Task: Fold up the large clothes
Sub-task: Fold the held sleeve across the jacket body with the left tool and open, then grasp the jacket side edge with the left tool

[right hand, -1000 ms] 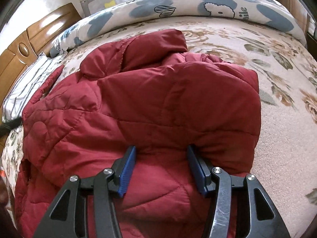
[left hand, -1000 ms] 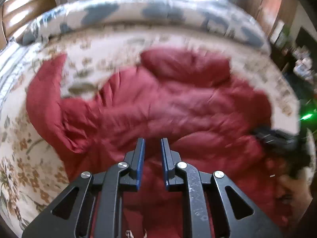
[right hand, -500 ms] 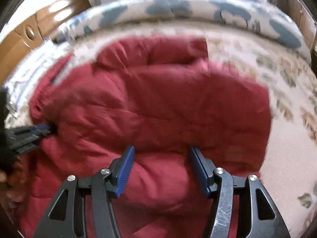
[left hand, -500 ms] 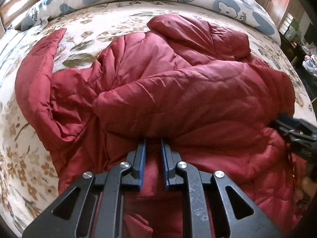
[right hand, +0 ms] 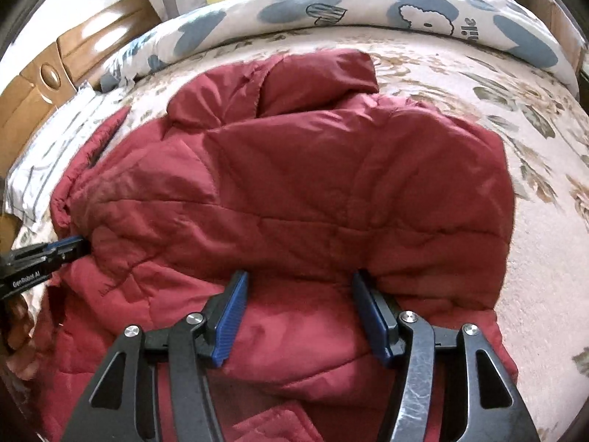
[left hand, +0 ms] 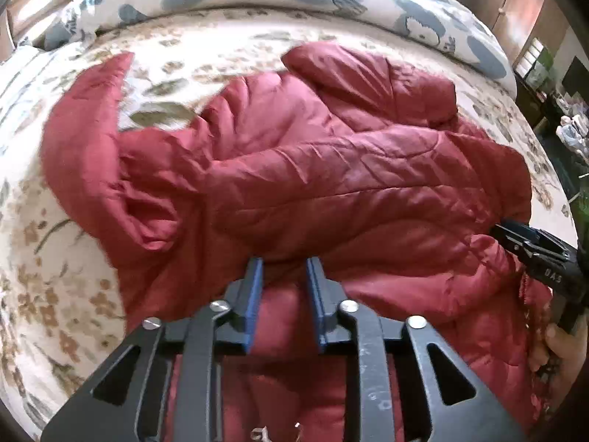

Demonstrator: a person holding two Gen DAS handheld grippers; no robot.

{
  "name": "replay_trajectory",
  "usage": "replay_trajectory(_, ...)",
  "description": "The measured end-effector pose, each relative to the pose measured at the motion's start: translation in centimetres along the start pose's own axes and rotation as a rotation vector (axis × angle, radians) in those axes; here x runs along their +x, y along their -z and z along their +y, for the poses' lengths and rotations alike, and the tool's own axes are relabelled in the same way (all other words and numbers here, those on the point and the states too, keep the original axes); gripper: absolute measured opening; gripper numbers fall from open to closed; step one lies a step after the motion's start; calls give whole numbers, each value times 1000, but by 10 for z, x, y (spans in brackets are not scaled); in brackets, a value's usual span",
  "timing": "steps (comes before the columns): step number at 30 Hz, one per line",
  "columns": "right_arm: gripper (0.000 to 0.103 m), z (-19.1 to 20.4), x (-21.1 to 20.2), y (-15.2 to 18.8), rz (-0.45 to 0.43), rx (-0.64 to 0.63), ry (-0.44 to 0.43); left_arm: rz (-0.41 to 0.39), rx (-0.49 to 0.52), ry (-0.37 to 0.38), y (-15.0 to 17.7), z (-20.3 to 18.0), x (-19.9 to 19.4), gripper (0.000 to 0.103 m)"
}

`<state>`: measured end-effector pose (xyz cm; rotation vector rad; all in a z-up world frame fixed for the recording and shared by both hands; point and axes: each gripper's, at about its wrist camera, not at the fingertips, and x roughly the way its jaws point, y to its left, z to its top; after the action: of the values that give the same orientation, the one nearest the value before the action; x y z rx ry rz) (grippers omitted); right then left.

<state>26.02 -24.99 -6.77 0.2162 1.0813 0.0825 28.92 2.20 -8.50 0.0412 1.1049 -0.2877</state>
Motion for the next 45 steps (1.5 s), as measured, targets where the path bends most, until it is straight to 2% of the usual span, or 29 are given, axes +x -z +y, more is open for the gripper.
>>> replay_trajectory(3, 60, 1, -13, 1, -18, 12, -24, -17, -9, -15, 2, 7, -10, 30)
replay_trajectory(13, 60, 9, -41, 14, -34, -10, -62, -37, -71, -34, 3, 33, -24, 30)
replay_trajectory(19, 61, 6, -47, 21, -29, 8, -72, -48, -89, -52, 0, 43, -29, 36)
replay_trajectory(23, 61, 5, -54, 27, -14, 27, -95, -66, -130, -102, -7, 54, -33, 61)
replay_trajectory(24, 62, 6, -57, 28, -17, 29, -105, -73, -145, -110, -11, 60, -35, 64)
replay_trajectory(29, 64, 12, -72, 37, -25, 25, -136, -72, -185, -154, -36, 80, -33, 67)
replay_trajectory(33, 65, 18, -85, 41, -42, 35, -162, -77, -179, -215, -62, 92, -28, 82)
replay_trajectory(36, 65, 22, -93, 43, -51, 45, -184, -65, -144, -286, -84, 99, -16, 83)
replay_trajectory(40, 65, 27, -103, 46, -68, 54, -216, 8, -119, -398, -120, 119, 21, 83)
replay_trajectory(42, 65, 28, -105, 47, -72, 51, -220, 43, -121, -436, -133, 128, 37, 83)
replay_trajectory(45, 66, 28, -106, 51, -69, 50, -215, 91, -114, -533, -151, 141, 61, 83)
